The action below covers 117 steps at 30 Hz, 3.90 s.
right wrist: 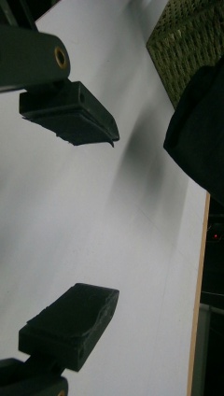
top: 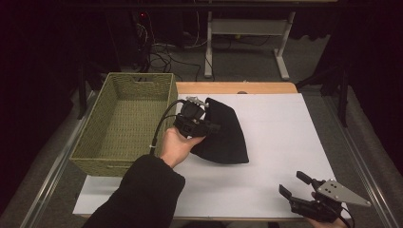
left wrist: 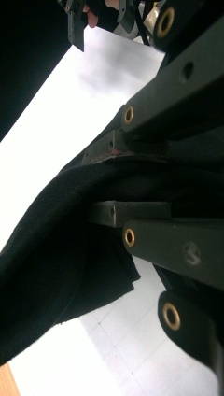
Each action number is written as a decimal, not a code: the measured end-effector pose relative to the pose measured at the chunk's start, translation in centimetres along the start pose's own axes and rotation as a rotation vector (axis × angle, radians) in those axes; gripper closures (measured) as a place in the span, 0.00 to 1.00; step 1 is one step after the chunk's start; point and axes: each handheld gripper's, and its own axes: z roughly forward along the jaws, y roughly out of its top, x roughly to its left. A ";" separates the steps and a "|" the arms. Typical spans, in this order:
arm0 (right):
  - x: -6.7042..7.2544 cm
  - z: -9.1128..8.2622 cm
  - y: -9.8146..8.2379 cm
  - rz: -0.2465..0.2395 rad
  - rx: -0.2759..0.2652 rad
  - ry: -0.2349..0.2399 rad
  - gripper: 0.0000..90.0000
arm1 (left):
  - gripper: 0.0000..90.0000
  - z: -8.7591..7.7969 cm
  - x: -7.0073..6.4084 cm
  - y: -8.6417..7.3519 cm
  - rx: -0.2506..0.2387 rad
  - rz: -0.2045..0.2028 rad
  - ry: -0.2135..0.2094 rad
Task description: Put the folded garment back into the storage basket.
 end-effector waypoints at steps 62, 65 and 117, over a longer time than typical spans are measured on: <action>-0.1 0.1 0.0 0.003 0.001 -0.003 0.24 | 0.80 -8.7 2.6 -2.5 -0.108 -0.032 0.031; -0.1 0.1 0.0 0.004 0.002 -0.003 0.24 | 0.79 -9.1 2.9 -2.6 -0.110 -0.035 0.038; 0.0 0.2 0.0 -0.002 0.006 -0.002 0.24 | 0.80 -14.3 7.5 -6.0 -0.173 -0.132 0.125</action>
